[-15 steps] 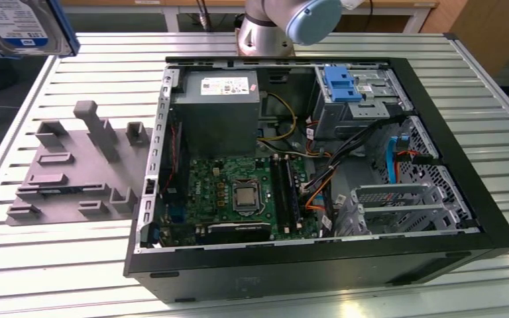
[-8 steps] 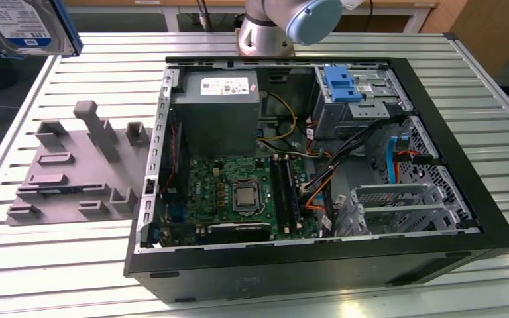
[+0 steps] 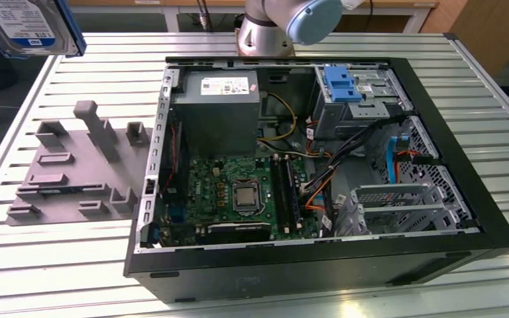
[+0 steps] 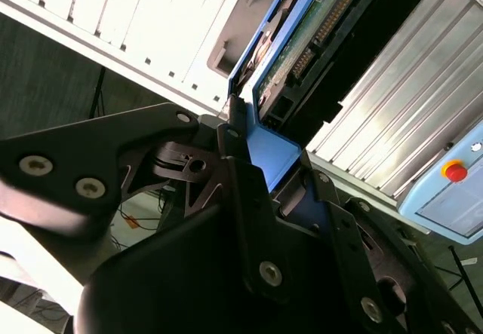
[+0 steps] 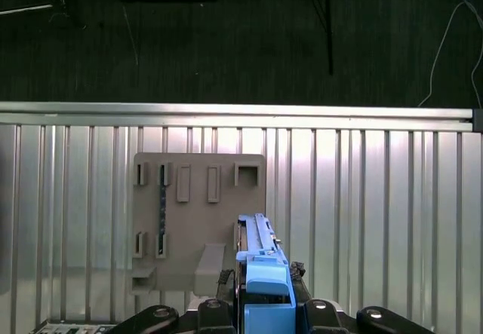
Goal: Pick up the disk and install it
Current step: 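Pick up the disk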
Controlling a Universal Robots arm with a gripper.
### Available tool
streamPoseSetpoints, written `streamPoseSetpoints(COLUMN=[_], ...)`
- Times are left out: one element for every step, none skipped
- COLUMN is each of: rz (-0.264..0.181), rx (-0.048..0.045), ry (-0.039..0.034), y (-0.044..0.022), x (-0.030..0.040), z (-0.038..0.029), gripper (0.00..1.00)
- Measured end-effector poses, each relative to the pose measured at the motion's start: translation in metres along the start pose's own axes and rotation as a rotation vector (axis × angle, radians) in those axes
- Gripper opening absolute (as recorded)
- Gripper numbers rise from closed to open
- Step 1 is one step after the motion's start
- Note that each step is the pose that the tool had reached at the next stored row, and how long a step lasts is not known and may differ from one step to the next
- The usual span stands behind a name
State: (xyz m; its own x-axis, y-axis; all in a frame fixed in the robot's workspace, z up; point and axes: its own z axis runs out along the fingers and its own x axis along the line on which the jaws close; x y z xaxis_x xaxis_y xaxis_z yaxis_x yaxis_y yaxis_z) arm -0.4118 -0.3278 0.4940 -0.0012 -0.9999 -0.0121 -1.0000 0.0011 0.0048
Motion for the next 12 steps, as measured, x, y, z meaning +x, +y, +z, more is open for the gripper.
streamPoseSetpoints(rz=[0.0,0.0,0.0,0.0,0.0,0.0,0.0,0.0,0.0,0.0,0.0,0.0], rx=[0.0,0.0,0.0,0.0,0.0,0.0,0.0,0.0,0.0,0.0,0.0001,0.0], ry=[0.0,0.0,0.0,0.0,0.0,0.0,0.0,0.0,0.0,0.0,0.0,0.0], y=[-0.0004,-0.0009,-0.0013,-0.0018,-0.0023,-0.0028,-0.0032,-0.0037,-0.0042,-0.0047,-0.0053,-0.0058], x=[0.0,0.0,0.0,0.0,0.0,0.0,0.0,0.0,0.0,0.0,0.0,0.0], z=[0.0,0.0,0.0,0.0,0.0,0.0,0.0,0.0,0.0,0.0,0.0,0.0], gripper=[0.36,0.36,0.36,0.36,0.36,0.36,0.36,0.36,0.36,0.36,0.36,0.36])
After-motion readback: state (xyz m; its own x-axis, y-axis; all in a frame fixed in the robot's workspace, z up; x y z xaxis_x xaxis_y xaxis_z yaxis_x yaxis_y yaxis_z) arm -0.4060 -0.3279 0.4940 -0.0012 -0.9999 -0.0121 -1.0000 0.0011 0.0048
